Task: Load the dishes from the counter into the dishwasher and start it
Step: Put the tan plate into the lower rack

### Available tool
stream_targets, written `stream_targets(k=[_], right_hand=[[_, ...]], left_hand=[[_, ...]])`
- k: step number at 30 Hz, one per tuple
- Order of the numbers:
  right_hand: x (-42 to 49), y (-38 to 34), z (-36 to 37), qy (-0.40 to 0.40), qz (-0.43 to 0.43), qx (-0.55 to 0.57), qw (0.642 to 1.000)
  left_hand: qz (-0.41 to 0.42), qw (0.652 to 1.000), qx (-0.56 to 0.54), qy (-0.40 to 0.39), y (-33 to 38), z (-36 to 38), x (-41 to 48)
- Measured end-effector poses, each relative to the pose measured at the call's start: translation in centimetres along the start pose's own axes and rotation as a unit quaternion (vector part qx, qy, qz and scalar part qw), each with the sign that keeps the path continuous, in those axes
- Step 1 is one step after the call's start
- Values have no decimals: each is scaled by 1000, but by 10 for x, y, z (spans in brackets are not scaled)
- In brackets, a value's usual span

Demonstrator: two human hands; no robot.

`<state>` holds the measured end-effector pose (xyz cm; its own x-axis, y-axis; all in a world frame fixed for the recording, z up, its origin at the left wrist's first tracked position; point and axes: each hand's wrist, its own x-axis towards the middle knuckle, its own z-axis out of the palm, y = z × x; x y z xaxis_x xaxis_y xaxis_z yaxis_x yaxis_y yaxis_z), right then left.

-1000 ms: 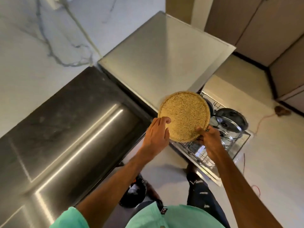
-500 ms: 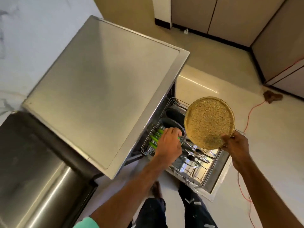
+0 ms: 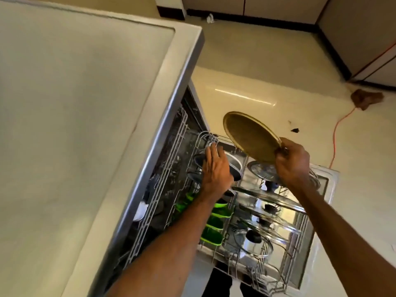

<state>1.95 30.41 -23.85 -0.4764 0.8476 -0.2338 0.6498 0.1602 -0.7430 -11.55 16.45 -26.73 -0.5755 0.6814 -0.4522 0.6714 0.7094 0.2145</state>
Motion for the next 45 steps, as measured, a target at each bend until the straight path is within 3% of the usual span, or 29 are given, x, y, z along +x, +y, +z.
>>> stream_targets(k=[4, 7, 14, 20, 25, 35, 41, 45], right_hand=[[29, 3, 31, -37, -38, 3, 999], [44, 6, 49, -68, -57, 1, 996], [70, -4, 82, -116, -92, -46, 988], [89, -4, 123, -168, -117, -131, 970], [88, 14, 147, -243, -56, -179, 952], [106, 29, 147, -249, -39, -256, 933], [104, 45, 135, -271, -59, -216, 936], [84, 51, 125, -230, -77, -183, 953]], left_hand=[[55, 987, 120, -88, -21, 31, 46], [76, 981, 138, -113, -35, 47, 51], [68, 997, 42, -20, -52, 60, 27], [47, 999, 12, -22, -53, 69, 22], [40, 999, 1, -26, -52, 72, 23], [45, 998, 27, -47, -52, 73, 29], [46, 998, -5, -30, -52, 65, 36], [47, 999, -3, -22, -49, 57, 31]])
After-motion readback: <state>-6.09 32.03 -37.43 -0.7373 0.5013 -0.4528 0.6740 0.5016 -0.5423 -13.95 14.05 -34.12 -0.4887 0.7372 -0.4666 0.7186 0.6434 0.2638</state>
